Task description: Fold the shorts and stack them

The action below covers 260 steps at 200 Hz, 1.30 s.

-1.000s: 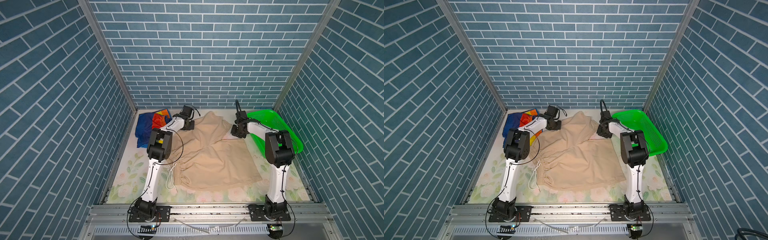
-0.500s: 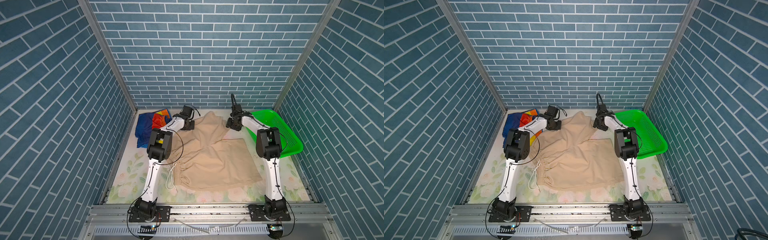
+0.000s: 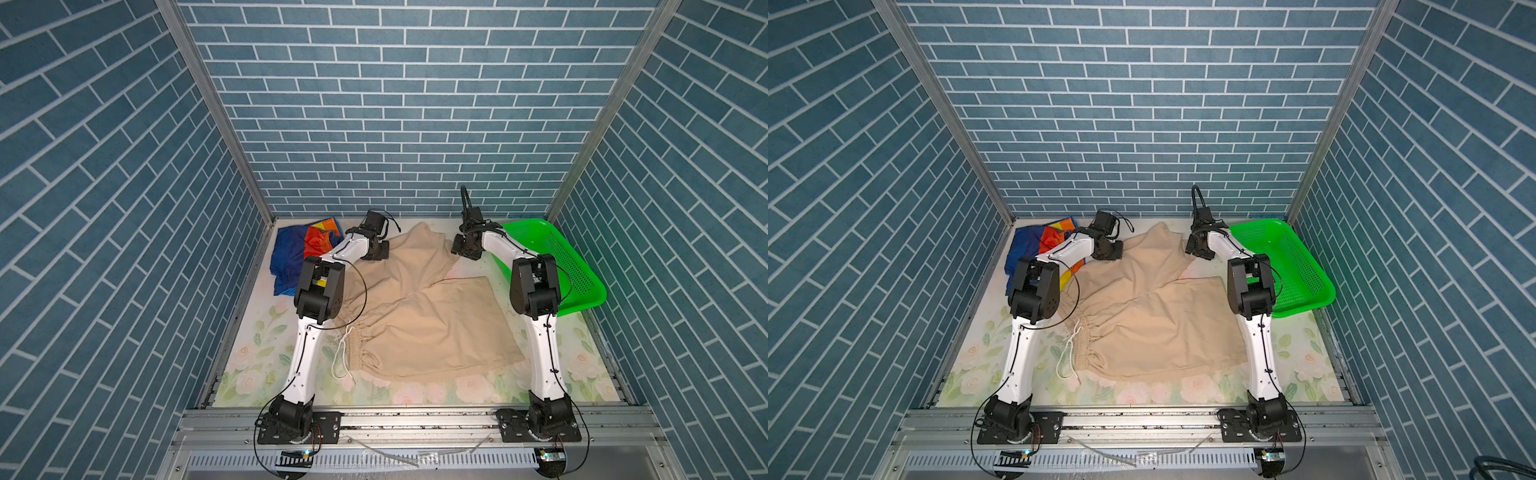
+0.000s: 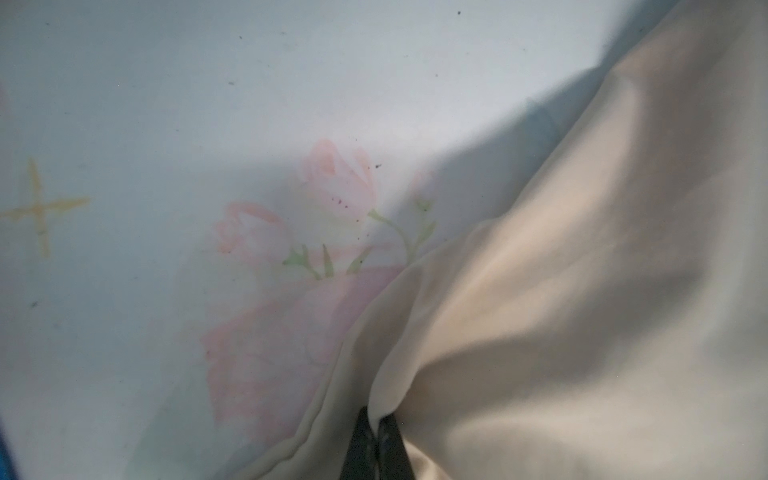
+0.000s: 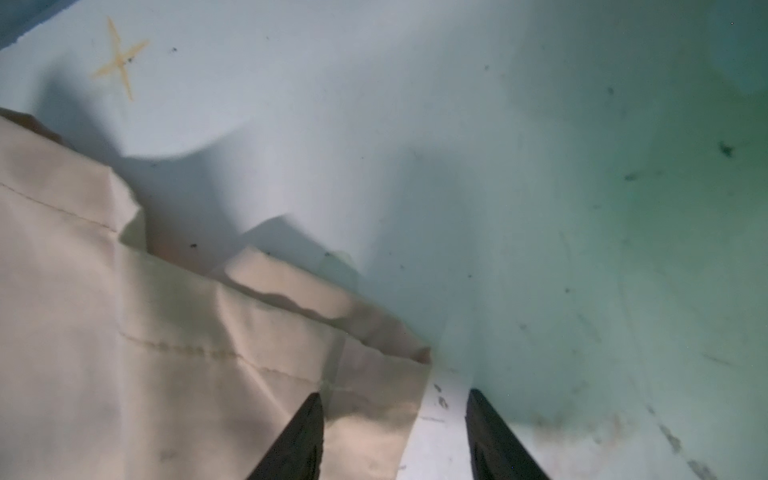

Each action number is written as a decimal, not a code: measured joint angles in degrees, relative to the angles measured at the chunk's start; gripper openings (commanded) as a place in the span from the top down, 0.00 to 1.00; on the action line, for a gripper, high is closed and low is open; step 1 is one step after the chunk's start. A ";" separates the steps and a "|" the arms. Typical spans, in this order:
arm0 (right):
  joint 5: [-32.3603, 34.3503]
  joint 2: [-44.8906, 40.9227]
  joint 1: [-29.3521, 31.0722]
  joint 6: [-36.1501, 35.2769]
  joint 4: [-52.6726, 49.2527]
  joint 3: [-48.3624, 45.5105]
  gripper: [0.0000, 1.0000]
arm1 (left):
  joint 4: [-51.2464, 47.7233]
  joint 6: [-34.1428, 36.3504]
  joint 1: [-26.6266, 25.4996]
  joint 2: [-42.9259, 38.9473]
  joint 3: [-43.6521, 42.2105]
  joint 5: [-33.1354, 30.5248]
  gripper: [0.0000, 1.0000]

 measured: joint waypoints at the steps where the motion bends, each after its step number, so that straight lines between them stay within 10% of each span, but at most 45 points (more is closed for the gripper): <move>1: 0.00 0.04 0.00 0.00 0.00 0.09 0.44 | -0.04 0.00 0.00 0.00 0.04 0.02 0.99; 42: -0.50 4.04 0.50 -0.11 -0.63 6.47 0.57 | -0.81 -0.13 0.00 0.02 0.33 0.31 0.99; 88: 0.22 4.31 0.90 -0.31 -1.73 6.73 1.00 | -1.01 -0.15 0.00 0.11 0.44 0.44 0.99; 166: 2.29 -4.57 -3.19 0.07 2.21 -8.55 1.00 | -2.89 -1.64 0.37 2.71 4.94 0.98 1.00; 183: 1.84 -4.72 -3.56 0.22 3.02 -9.03 0.81 | -2.89 -1.73 0.35 2.89 5.18 1.16 1.00; 205: 1.55 -4.74 -3.50 0.48 3.91 -9.03 0.61 | -3.13 -2.23 0.39 2.91 5.33 1.53 0.84; 260: 2.05 -9.73 -1.09 -0.48 4.02 -11.87 0.49 | -3.96 -4.00 0.37 -2.40 -0.13 2.64 0.48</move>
